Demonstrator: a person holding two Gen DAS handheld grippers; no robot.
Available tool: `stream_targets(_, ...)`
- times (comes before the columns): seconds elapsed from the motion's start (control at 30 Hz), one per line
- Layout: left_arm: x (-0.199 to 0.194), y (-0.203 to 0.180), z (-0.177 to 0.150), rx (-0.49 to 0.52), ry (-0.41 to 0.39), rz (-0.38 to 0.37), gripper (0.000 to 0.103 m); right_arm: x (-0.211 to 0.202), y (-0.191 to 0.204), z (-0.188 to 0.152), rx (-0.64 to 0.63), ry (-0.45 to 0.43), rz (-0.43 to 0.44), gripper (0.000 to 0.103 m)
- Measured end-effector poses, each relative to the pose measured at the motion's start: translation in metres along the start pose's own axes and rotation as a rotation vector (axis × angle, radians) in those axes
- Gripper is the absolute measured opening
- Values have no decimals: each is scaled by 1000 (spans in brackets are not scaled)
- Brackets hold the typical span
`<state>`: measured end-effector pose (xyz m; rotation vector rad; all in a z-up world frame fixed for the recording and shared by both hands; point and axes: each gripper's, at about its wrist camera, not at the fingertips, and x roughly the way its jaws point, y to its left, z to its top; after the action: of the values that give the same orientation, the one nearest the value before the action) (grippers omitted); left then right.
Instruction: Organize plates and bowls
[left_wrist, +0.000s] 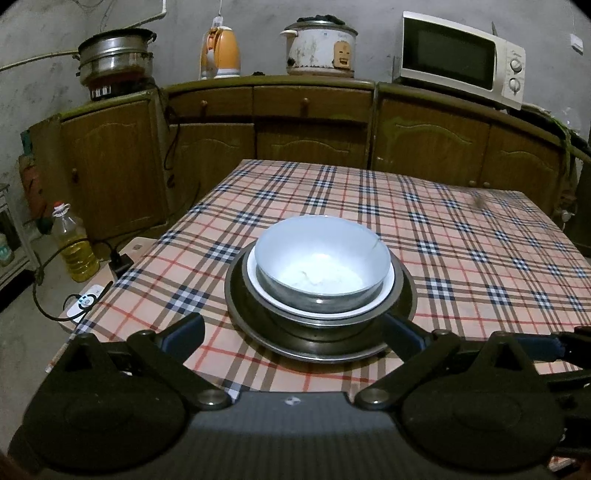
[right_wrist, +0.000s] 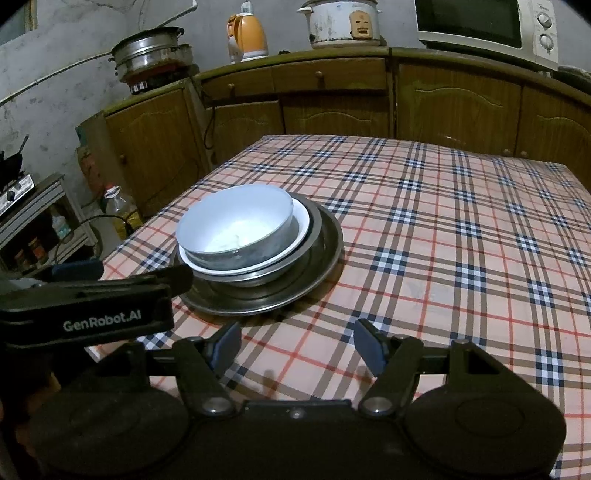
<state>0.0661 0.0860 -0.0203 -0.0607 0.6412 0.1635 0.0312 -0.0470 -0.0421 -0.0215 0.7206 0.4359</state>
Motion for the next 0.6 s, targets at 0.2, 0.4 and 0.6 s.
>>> stream_targets(0.2, 1, -1, -1, 0, 3, -4, 103, 1, 0, 0, 1, 2, 2, 80)
stream_targets(0.4, 1, -2, -1, 2, 5, -5, 103, 2, 0, 0, 2, 2, 2, 80)
stream_targets(0.6, 1, -4, -2, 4, 7, -10, 103, 3, 0, -1, 3, 7, 4, 80)
